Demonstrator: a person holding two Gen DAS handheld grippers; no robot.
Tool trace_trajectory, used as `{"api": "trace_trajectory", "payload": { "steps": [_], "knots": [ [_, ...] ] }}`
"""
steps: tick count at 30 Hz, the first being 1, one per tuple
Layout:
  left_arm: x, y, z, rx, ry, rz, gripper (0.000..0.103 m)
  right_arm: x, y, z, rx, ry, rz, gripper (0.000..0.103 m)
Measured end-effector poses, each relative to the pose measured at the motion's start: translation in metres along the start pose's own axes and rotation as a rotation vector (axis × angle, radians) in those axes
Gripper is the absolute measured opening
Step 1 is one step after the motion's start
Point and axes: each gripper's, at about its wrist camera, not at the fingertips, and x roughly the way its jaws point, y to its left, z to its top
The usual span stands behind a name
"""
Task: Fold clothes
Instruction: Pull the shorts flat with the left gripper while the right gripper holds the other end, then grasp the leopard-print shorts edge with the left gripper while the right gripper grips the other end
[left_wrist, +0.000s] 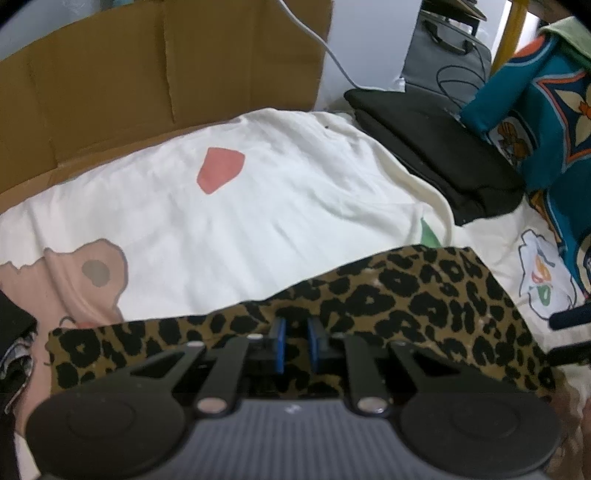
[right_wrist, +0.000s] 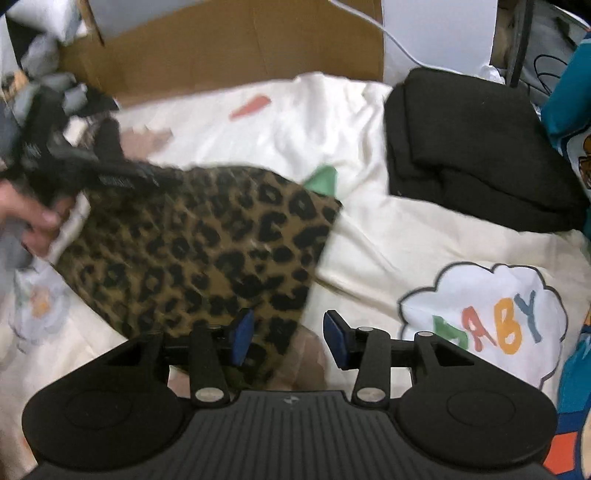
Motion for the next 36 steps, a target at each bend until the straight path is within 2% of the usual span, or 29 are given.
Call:
{"api": "trace_trajectory", "payload": {
  "steps": [2, 4, 5, 8, 10, 17, 22, 25, 28, 30, 32, 34, 36],
  "knots": [
    [0.000, 0.000, -0.001, 0.004, -0.001, 0.001, 0.015, -0.002, 0.008, 0.000, 0.000, 0.003, 0.034, 0.046],
    [-0.002, -0.005, -0.002, -0.014, -0.003, 0.013, 0.015, 0.002, 0.018, -0.003, -0.019, 0.020, 0.070, 0.034],
    [-0.002, -0.005, -0.003, -0.014, -0.003, 0.011, 0.015, 0.005, 0.022, -0.005, -0.027, 0.032, 0.083, 0.032],
    [-0.002, -0.005, -0.004, -0.015, -0.006, 0.007, 0.015, 0.019, 0.029, -0.012, -0.043, 0.070, 0.065, 0.030],
    [-0.002, -0.003, -0.004, -0.015, -0.009, 0.003, 0.015, 0.028, 0.028, -0.018, -0.059, 0.094, 0.037, 0.025],
    [-0.003, 0.000, 0.000, -0.032, -0.001, -0.005, 0.015, 0.037, 0.023, -0.027, -0.044, 0.098, 0.013, 0.025],
    [-0.023, 0.003, 0.008, -0.078, -0.018, -0.006, 0.015, 0.035, 0.021, -0.028, -0.011, 0.089, 0.016, 0.025],
    [-0.046, -0.006, 0.010, -0.016, -0.034, 0.012, 0.016, 0.034, 0.015, -0.029, 0.030, 0.079, 0.032, 0.025],
    [-0.066, -0.020, 0.003, 0.016, -0.018, -0.029, 0.016, 0.034, 0.013, -0.031, 0.037, 0.070, 0.040, 0.025],
    [-0.079, -0.038, -0.010, 0.060, -0.011, -0.056, 0.021, 0.034, 0.013, -0.031, 0.040, 0.067, 0.040, 0.025],
    [-0.086, -0.056, -0.025, 0.108, -0.005, -0.078, 0.038, 0.034, 0.013, -0.031, 0.040, 0.064, 0.040, 0.025],
    [-0.090, -0.072, -0.039, 0.142, 0.002, -0.109, 0.049, 0.034, 0.013, -0.032, 0.039, 0.062, 0.041, 0.025],
    [-0.089, -0.083, -0.051, 0.167, 0.003, -0.145, 0.053, 0.034, 0.013, -0.032, 0.040, 0.061, 0.040, 0.025]
  ]
}}
